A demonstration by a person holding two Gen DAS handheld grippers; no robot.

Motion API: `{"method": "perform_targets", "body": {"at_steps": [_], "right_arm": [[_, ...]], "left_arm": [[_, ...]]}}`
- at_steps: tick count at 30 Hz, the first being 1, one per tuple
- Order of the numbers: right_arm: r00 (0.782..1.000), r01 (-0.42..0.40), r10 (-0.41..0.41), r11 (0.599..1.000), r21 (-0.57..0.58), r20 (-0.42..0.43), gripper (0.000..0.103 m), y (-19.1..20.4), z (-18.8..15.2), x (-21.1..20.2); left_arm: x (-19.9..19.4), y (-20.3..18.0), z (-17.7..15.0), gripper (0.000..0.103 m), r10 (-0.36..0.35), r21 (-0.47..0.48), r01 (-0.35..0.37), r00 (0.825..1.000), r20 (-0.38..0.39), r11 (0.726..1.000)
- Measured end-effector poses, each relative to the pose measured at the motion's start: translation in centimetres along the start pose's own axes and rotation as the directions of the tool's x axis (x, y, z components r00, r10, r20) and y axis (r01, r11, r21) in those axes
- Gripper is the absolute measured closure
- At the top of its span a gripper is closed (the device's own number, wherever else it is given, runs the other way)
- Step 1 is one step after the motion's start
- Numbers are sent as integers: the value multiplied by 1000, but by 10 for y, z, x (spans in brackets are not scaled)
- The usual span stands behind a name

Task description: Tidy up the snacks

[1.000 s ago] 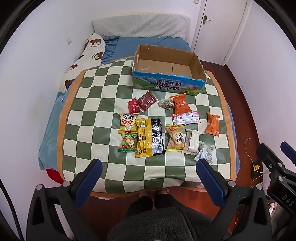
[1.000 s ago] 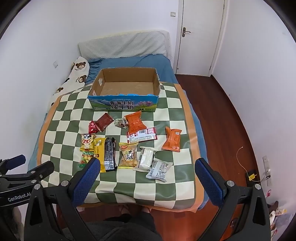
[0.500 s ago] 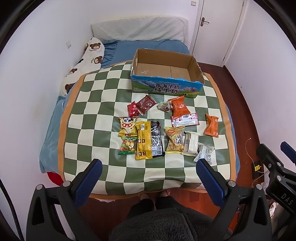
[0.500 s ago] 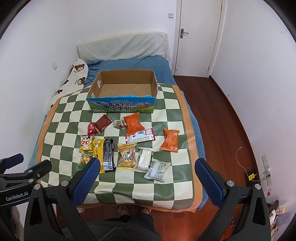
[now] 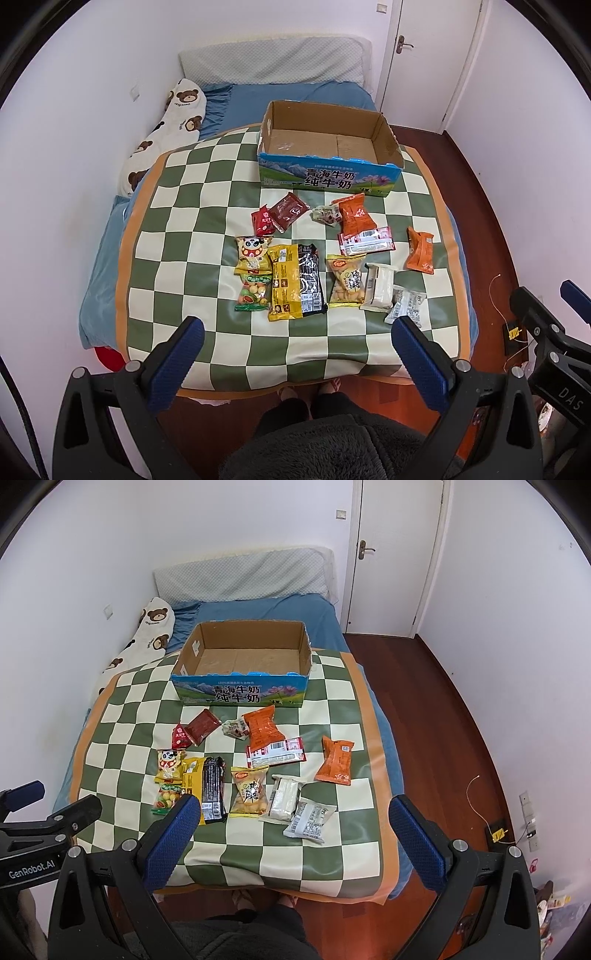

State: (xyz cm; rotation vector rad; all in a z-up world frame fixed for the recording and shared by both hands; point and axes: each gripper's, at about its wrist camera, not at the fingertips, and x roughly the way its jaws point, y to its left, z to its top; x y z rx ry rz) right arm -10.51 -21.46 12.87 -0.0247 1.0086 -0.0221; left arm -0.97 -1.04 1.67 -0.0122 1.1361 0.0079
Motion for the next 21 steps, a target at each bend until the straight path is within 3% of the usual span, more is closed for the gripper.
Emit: {"method": "perform_targets", "body": {"at_steps": [21], "right_arm": [[1000, -2, 2, 1000, 0, 8, 0, -2, 1, -5]], "left_arm": [[0, -3, 0, 0, 1, 0, -1, 1000, 1, 1000]]}}
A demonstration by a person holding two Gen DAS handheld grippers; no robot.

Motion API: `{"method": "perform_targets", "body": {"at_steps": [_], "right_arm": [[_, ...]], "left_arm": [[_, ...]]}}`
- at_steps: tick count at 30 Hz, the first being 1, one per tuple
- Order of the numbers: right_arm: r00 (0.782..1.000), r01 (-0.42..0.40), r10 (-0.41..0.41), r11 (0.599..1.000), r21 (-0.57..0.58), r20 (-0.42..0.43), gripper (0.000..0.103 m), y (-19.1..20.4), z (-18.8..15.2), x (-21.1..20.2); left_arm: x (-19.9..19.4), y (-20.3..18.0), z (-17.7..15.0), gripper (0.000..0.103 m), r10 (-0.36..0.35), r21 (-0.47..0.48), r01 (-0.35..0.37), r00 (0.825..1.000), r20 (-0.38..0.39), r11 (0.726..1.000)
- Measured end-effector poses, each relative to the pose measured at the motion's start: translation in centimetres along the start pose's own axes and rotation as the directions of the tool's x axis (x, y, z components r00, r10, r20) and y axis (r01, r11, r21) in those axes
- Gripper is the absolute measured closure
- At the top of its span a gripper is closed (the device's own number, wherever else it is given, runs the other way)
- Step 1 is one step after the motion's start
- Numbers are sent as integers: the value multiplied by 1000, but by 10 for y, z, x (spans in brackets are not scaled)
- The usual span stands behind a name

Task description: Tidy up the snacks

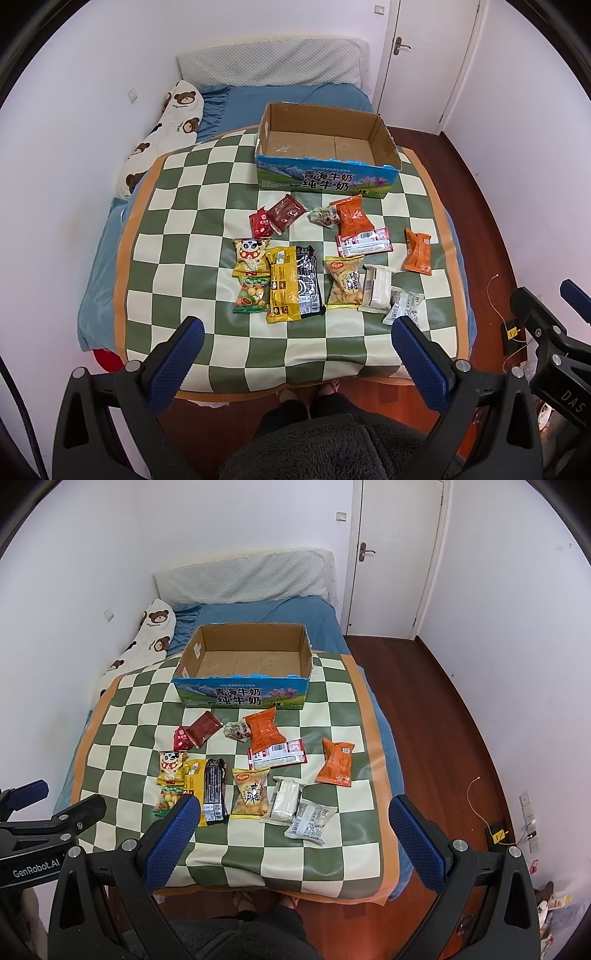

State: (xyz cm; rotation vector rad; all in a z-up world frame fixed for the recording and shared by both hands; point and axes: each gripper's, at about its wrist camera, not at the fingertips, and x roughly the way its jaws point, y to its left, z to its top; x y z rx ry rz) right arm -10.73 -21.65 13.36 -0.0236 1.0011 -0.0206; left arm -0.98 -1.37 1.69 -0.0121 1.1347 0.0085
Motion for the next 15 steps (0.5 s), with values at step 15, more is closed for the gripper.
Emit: {"method": "perform_targets", "body": {"at_steps": [15], "right_arm": [[1000, -2, 2, 1000, 0, -5, 0, 4, 0, 0]], "left_arm": [[-1, -3, -1, 0, -4, -1, 4, 1000, -3, 1000]]}}
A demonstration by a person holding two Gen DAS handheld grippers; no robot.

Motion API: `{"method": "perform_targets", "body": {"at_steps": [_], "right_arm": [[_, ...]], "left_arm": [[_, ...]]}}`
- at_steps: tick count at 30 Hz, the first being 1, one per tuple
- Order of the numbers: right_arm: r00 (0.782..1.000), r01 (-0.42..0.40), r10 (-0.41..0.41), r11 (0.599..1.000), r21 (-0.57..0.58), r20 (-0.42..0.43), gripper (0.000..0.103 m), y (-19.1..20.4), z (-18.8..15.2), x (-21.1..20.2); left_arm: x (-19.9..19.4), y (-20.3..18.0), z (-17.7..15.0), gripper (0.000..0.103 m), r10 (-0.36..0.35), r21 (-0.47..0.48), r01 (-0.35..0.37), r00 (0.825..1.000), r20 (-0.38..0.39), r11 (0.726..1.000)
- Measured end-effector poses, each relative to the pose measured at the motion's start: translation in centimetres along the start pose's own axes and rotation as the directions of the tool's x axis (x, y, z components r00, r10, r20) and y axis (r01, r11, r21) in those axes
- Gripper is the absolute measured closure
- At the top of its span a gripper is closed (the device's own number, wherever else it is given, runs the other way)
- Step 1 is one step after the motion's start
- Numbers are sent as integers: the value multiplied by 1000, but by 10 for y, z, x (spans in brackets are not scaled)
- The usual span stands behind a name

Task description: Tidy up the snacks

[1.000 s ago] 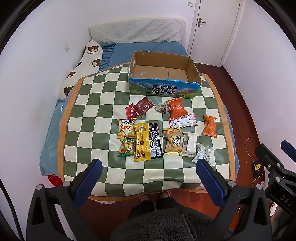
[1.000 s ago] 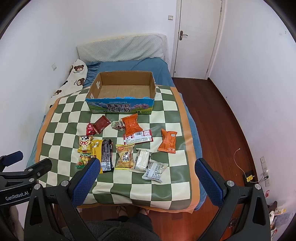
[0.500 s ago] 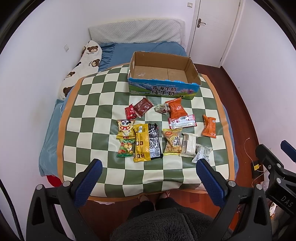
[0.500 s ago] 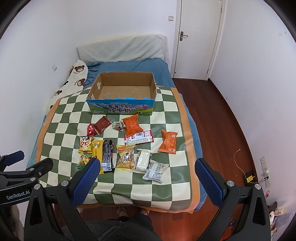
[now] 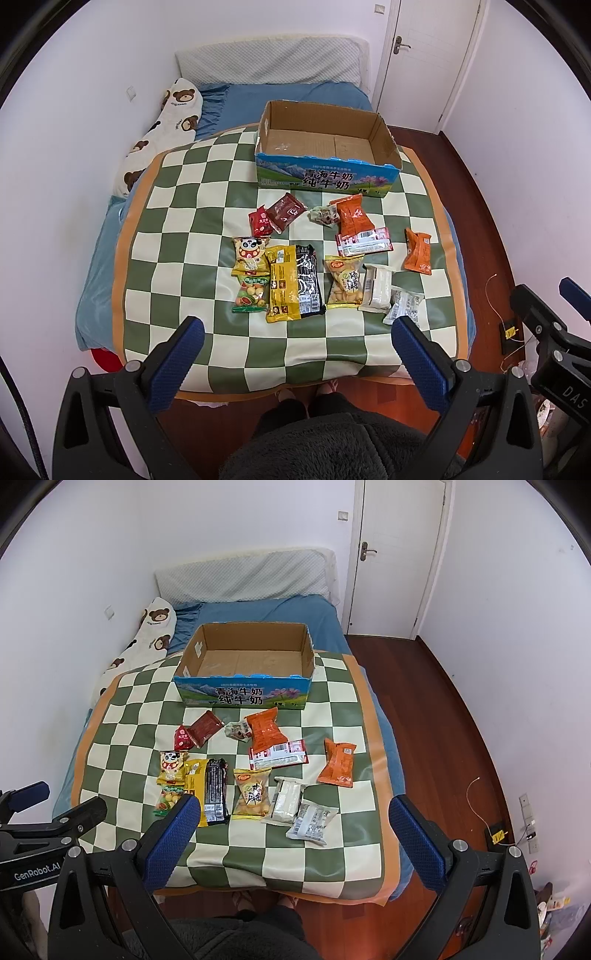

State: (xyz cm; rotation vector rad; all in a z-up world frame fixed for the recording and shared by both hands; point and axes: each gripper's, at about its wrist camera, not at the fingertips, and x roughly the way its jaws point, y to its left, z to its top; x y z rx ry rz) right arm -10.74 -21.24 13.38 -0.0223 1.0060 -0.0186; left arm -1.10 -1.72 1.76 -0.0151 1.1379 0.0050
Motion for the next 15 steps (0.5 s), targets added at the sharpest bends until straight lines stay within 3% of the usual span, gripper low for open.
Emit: {"method": "perform_targets", "body": {"at_steps": [11, 15], "right_arm": [[1000, -16, 16, 1000, 14, -21, 0, 3, 0, 5], [999, -24, 25, 999, 28, -37, 0, -1, -1, 18]], "left_arm": [[3, -3, -1, 0, -5, -6, 5, 1000, -10, 1000], [23, 10, 3, 0, 4, -16, -4, 1000, -8, 1000]]}}
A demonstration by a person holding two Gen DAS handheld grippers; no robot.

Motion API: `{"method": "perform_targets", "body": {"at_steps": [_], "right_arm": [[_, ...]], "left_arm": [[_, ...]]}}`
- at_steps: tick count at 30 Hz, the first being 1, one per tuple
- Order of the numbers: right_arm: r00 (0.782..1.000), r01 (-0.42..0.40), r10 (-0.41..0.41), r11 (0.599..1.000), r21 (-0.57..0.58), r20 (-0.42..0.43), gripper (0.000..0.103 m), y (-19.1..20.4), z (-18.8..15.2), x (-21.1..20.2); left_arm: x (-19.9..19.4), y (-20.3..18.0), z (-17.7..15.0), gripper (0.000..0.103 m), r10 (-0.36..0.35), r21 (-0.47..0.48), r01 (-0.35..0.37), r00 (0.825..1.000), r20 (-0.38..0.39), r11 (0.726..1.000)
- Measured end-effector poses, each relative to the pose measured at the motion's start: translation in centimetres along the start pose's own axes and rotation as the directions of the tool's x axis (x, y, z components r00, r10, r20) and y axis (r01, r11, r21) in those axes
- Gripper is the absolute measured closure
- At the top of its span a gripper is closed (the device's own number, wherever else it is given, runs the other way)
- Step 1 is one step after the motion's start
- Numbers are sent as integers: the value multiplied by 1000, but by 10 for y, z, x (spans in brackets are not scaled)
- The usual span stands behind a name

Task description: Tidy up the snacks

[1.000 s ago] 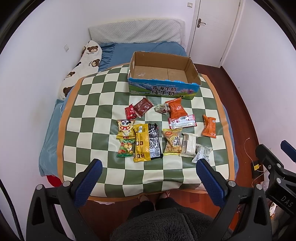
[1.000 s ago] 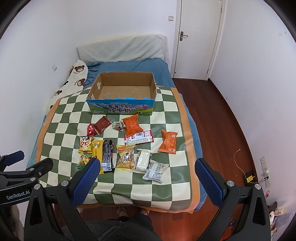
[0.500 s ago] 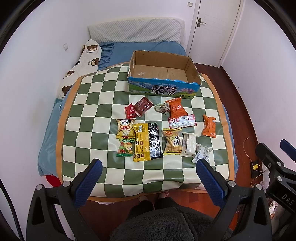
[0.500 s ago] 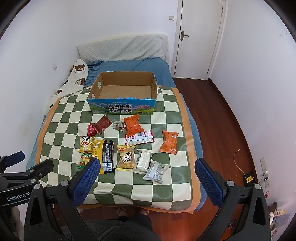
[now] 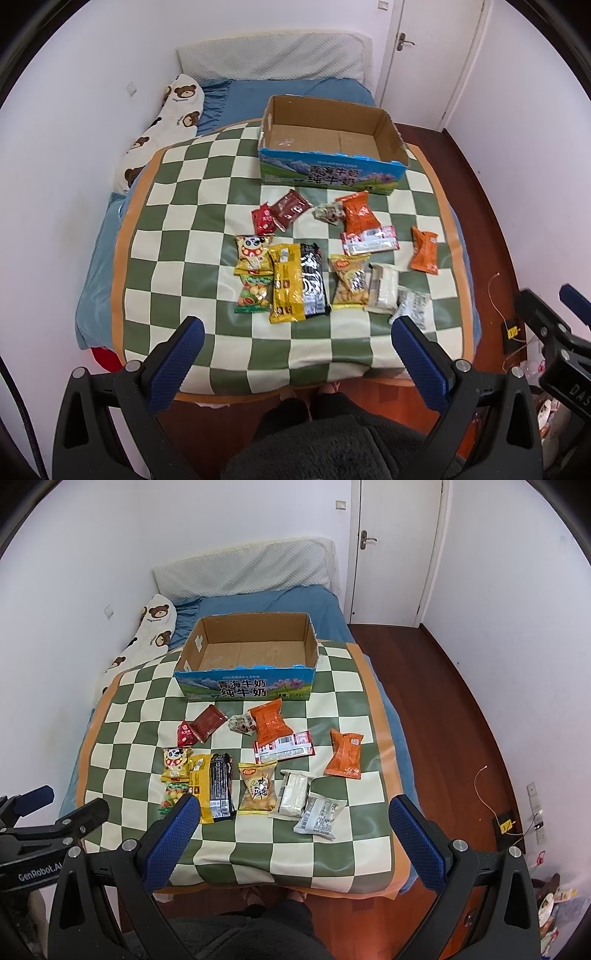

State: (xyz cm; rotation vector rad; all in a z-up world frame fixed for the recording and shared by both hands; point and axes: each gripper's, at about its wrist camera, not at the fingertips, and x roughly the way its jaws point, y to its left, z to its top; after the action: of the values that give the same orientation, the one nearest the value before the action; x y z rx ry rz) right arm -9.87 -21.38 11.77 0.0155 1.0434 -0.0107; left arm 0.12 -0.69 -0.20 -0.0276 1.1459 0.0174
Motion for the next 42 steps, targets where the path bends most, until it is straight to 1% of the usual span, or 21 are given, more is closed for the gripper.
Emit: {"method": "perform_targets", "body": {"at_steps": [3, 7, 10, 12, 13, 15, 16, 18, 19, 21, 22, 24, 26, 28, 29, 31, 33, 35, 37, 40, 42], "right_arm": [[1000, -17, 17, 1000, 17, -26, 0, -1, 1, 19], [994, -50, 54, 998, 45, -93, 0, -3, 2, 62], [983, -80, 90, 994, 72, -158, 0, -2, 3, 104], [973, -102, 118, 991, 89, -197, 0, -1, 4, 138], [970, -106, 123, 990, 92, -209, 0, 0, 4, 151], [960, -135, 156, 985, 106, -231, 0, 4, 5, 183], [956, -140, 164, 984, 113, -244, 1, 4, 5, 196], [944, -160, 191, 978, 134, -269, 3, 5, 4, 223], [934, -168, 208, 973, 156, -290, 5, 4, 3, 240], [920, -180, 233, 965, 188, -315, 10, 3, 1, 265], [912, -188, 247, 961, 203, -328, 14, 2, -1, 279], [894, -203, 273, 954, 222, -355, 21, 1, -5, 302], [884, -203, 277, 953, 225, -376, 22, 1, -8, 316], [873, -206, 283, 952, 227, -397, 23, 1, -13, 328], [867, -211, 289, 951, 226, -406, 23, 1, -15, 332], [861, -216, 288, 953, 210, -420, 23, 2, -18, 338], [857, -223, 289, 954, 198, -428, 23, 3, -22, 343], [846, -237, 303, 951, 199, -438, 25, 4, -25, 348], [836, -253, 315, 948, 193, -450, 27, 8, -25, 354], [828, -276, 330, 944, 182, -454, 27, 17, -21, 362], [819, -294, 342, 940, 175, -462, 27, 26, -18, 373]], "left_arm": [[22, 10, 7, 0, 19, -13, -19, 1000, -4, 1000], [72, 26, 20, 0, 68, -36, -70, 996, -66, 997], [117, 38, 26, 0, 52, -58, -62, 987, -153, 996], [148, 41, 29, 0, 16, -76, -32, 978, -206, 997], [164, 41, 29, 0, 6, -84, -27, 972, -235, 996], [196, 39, 30, 0, -66, -115, 34, 954, -293, 993], [211, 36, 31, 0, -84, -127, 46, 945, -317, 991], [250, 30, 32, 0, -118, -148, 66, 919, -376, 987], [262, 27, 33, 0, -127, -157, 70, 910, -394, 985], [299, 19, 33, 0, -139, -170, 69, 884, -446, 983], [310, 15, 35, 0, -137, -170, 64, 877, -460, 983], [346, 6, 33, 0, -121, -154, 47, 850, -513, 987], [364, 0, 31, 1, -111, -149, 36, 838, -535, 988], [374, -5, 28, 1, -66, -122, 0, 844, -532, 992], [374, -6, 27, 1, -43, -109, -16, 857, -514, 994], [370, -7, 24, 14, -3, -88, -45, 875, -484, 995], [367, -4, 21, 15, -4, -86, -41, 885, -465, 995], [358, 2, 19, 16, 5, -82, -47, 893, -450, 996], [349, 17, 16, 17, 28, -91, -76, 897, -441, 993], [343, 49, 13, 17, 67, -132, -139, 895, -441, 982], [341, 67, 12, 17, 66, -159, -152, 893, -445, 975]]}}
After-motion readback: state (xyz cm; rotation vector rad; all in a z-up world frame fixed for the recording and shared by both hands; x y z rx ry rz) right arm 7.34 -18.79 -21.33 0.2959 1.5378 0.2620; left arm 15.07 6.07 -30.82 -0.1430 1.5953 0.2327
